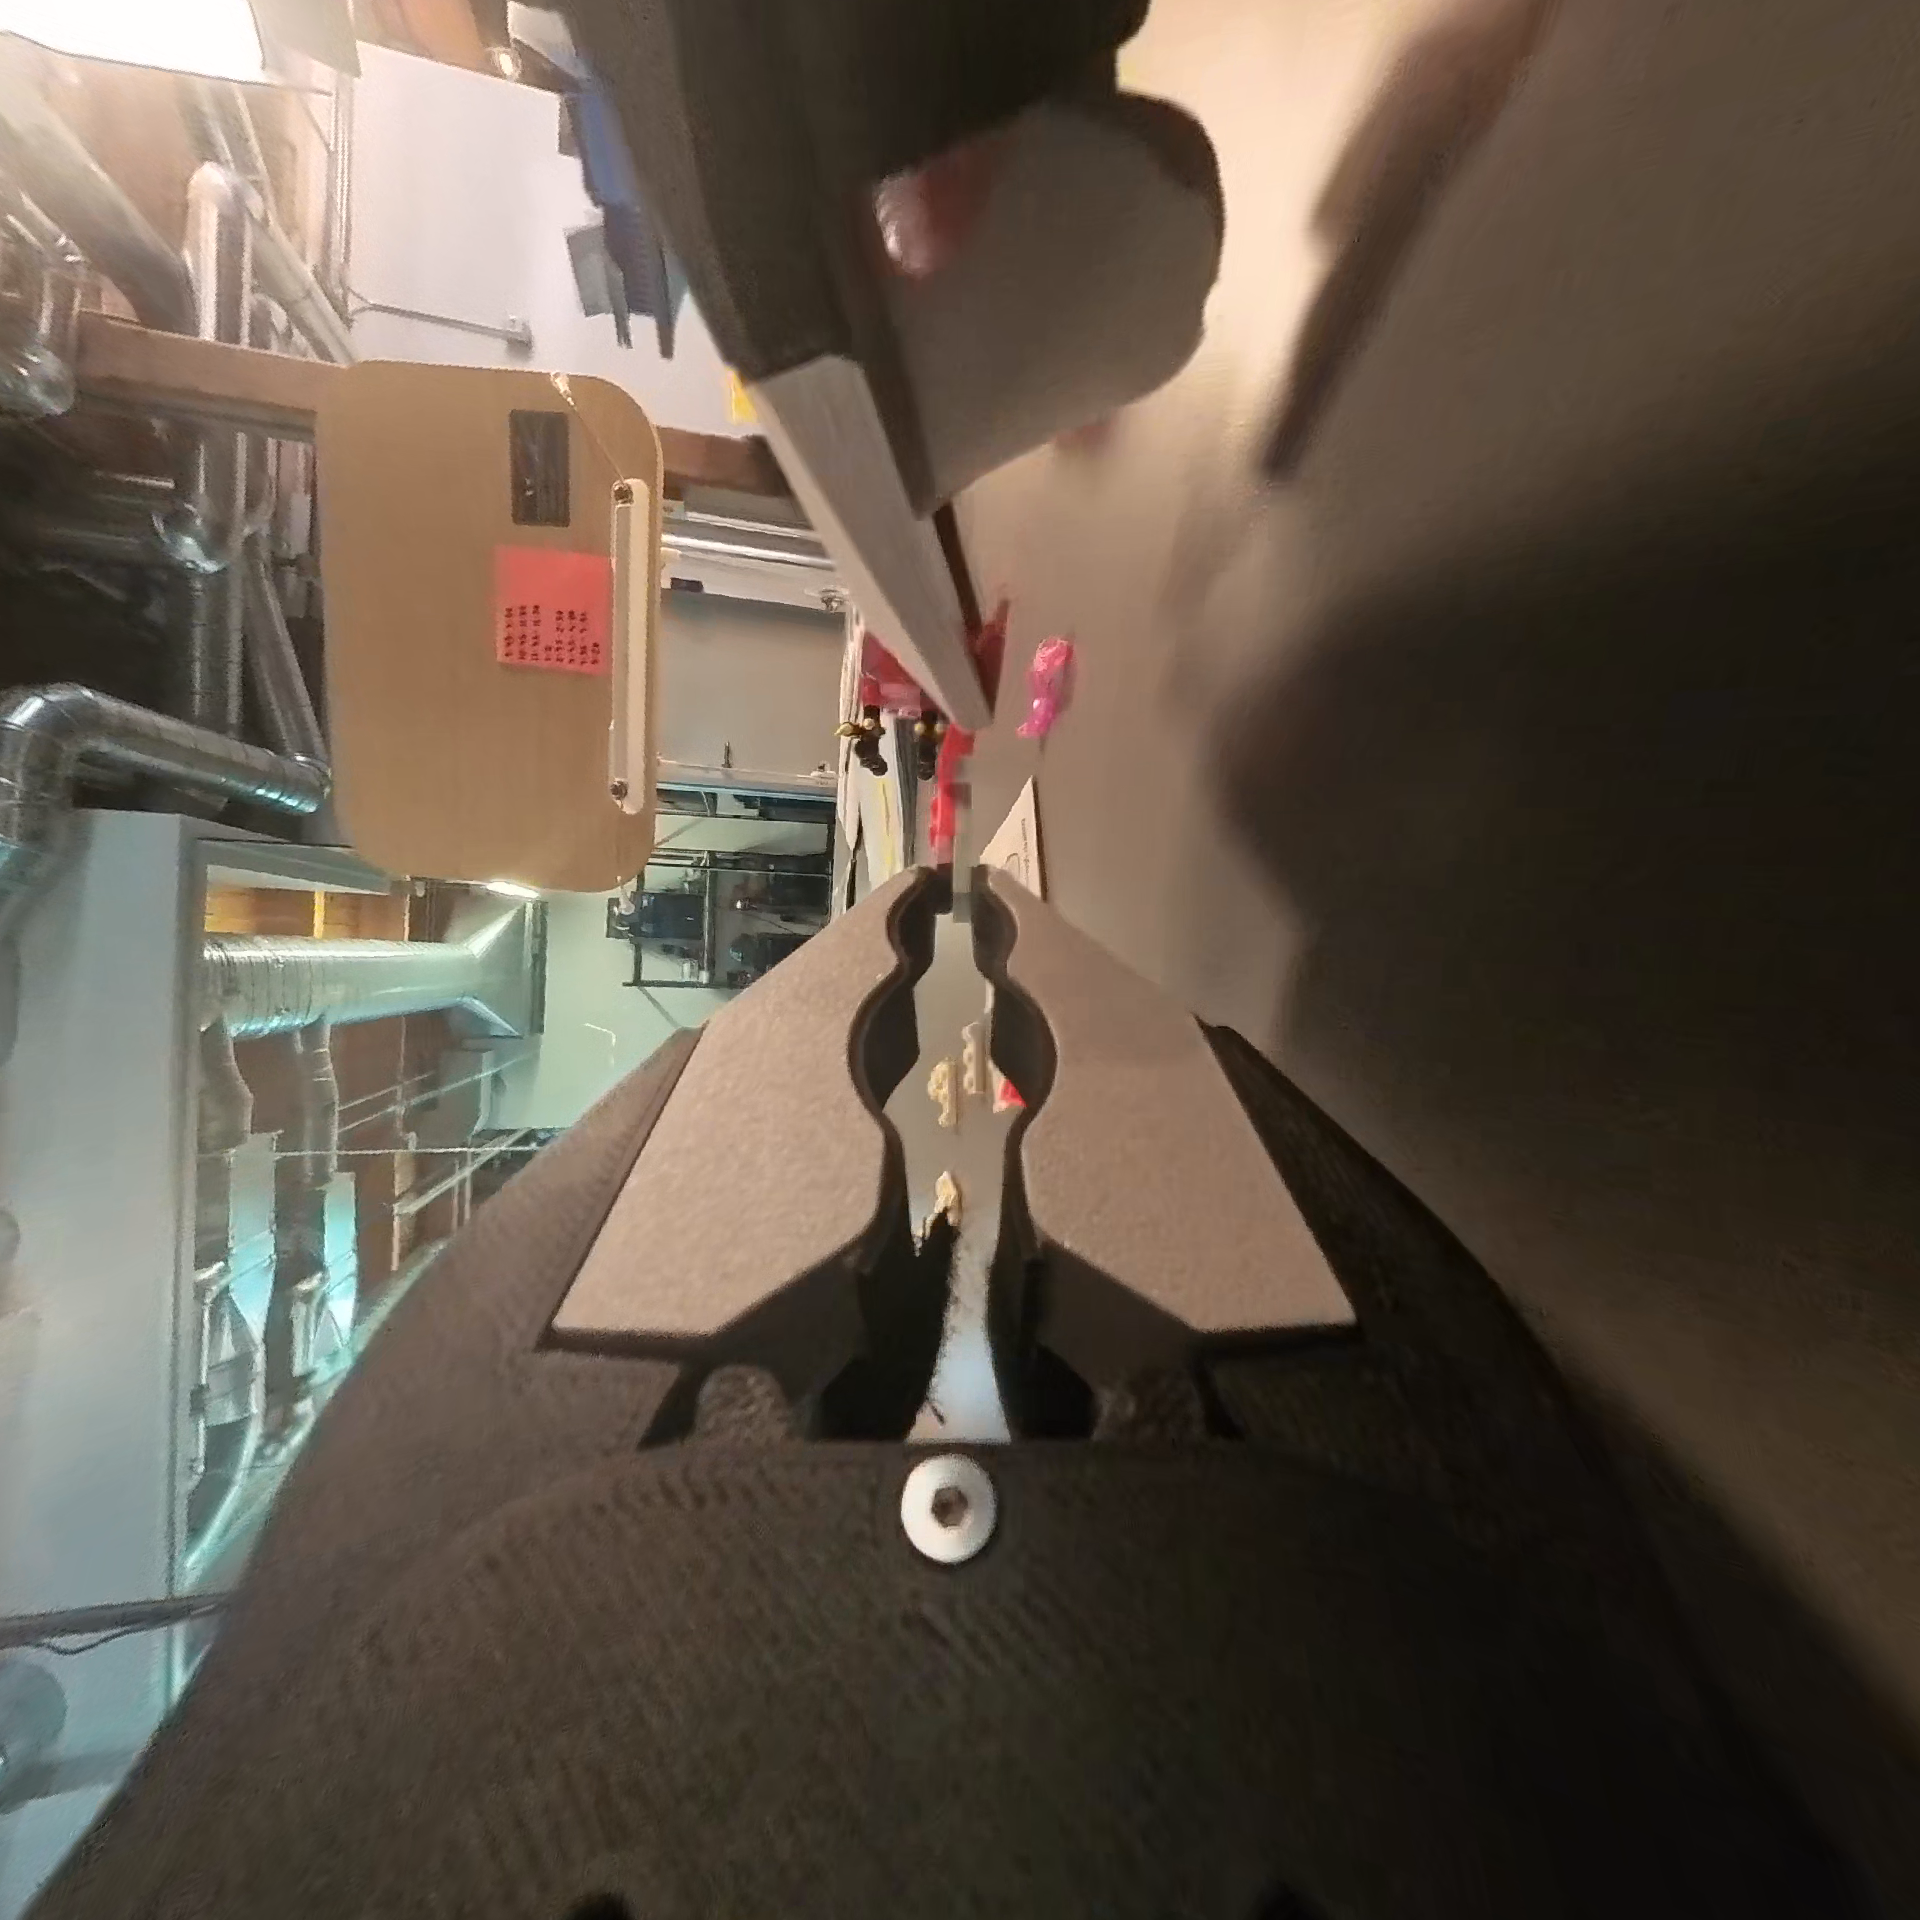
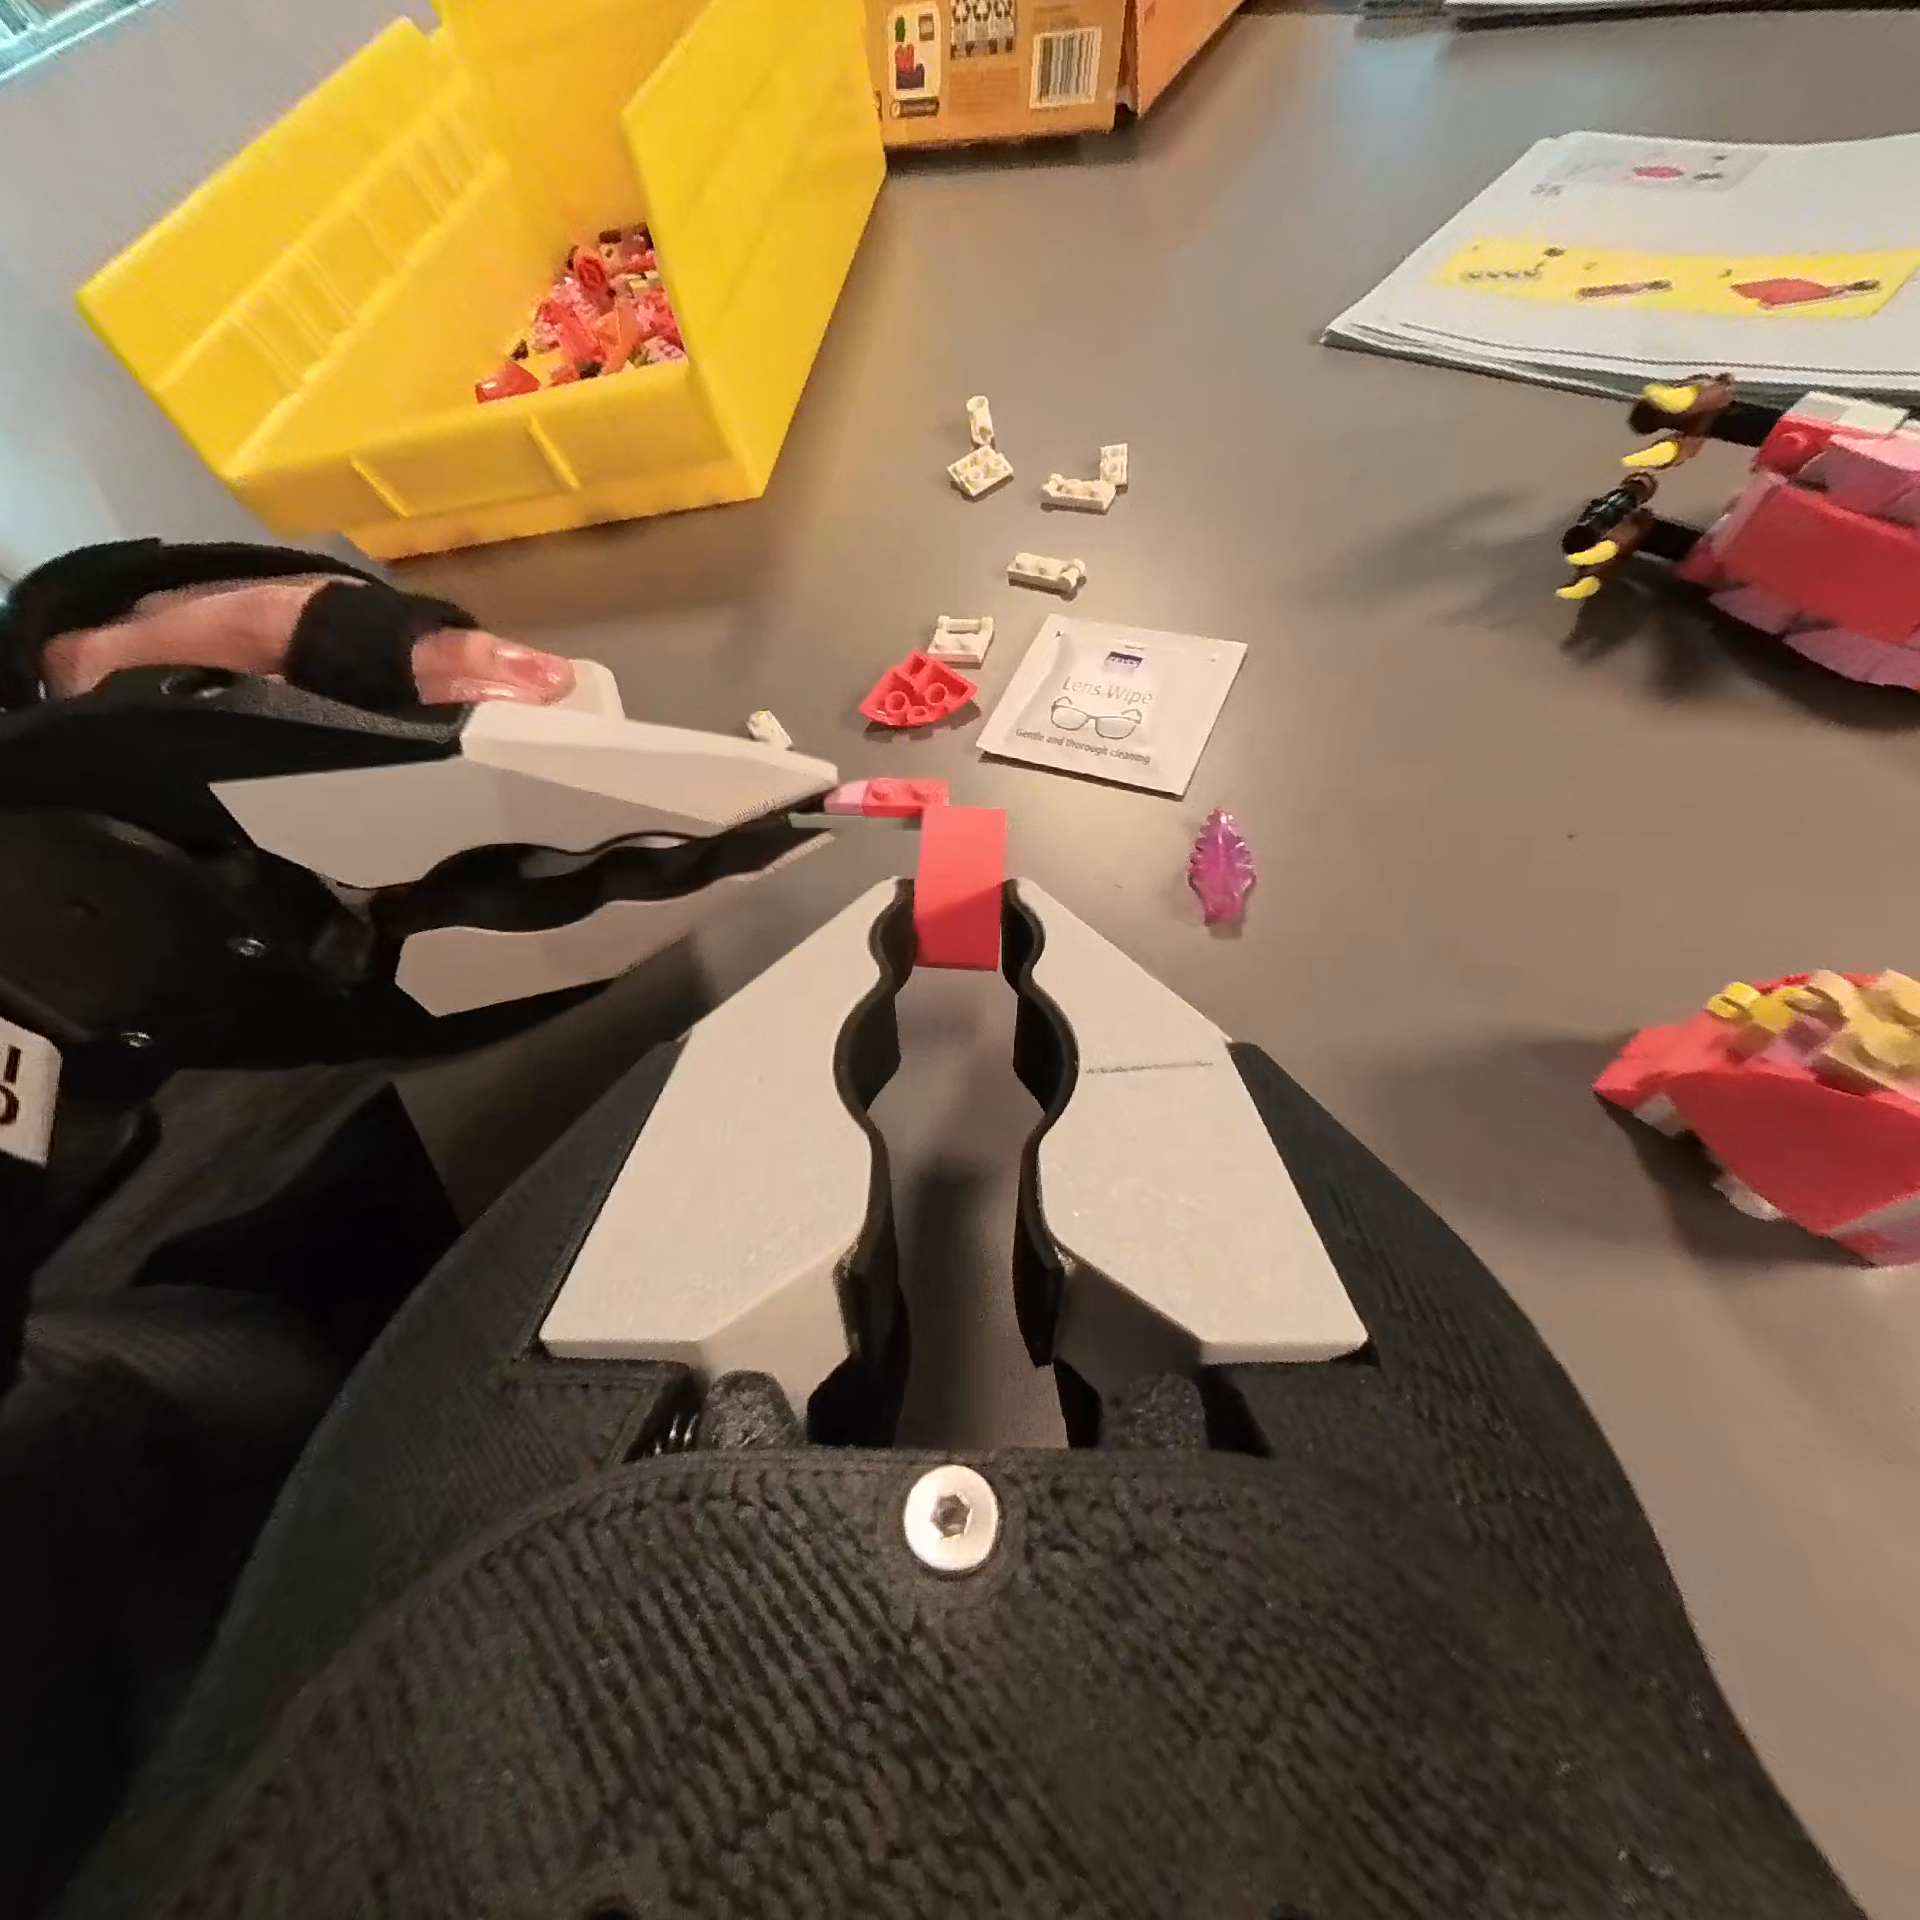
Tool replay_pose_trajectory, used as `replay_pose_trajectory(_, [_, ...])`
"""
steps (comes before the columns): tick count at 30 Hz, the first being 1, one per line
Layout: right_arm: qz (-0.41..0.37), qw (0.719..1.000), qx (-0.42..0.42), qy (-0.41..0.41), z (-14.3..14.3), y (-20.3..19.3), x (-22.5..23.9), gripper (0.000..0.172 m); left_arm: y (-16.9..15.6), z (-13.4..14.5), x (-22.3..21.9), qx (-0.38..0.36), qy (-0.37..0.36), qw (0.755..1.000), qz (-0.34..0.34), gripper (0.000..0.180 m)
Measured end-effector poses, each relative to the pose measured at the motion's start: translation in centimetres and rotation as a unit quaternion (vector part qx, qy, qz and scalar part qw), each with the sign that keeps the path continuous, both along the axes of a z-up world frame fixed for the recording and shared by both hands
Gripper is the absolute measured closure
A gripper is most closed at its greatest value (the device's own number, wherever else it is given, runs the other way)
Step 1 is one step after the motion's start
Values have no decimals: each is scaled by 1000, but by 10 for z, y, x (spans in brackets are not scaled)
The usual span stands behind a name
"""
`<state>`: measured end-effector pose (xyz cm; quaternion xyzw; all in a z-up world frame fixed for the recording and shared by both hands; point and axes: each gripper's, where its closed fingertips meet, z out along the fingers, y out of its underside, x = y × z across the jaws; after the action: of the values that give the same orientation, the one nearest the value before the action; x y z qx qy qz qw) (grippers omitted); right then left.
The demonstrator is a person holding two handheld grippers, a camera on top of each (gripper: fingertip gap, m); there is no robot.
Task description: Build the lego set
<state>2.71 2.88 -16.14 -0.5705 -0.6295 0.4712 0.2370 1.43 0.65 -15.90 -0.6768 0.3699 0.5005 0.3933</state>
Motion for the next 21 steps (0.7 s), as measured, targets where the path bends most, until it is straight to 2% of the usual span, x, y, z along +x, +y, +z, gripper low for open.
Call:
replay_pose_trajectory(6, [2, 1000, -20, 0, 0, -5, -4, 157, 1, -12, 3, -34, 14, 999, -8, 175])
replay_pose_trajectory(9, [11, 999, -23, -25, -7, -8, -3, 157, 2, -17, 5, -52, 28, 998, -12, 175])
replay_pose_trajectory(14, [20, 997, -30, -67, -18, -10, -1, 156, 2, -19, 6, -58, 25, 998, -17, 175])
replay_pose_trajectory(21, [25, 997, -23, -70, -18, -11, -1, 156, 3, -18, 8, -56, 38, 997, -24, 175])
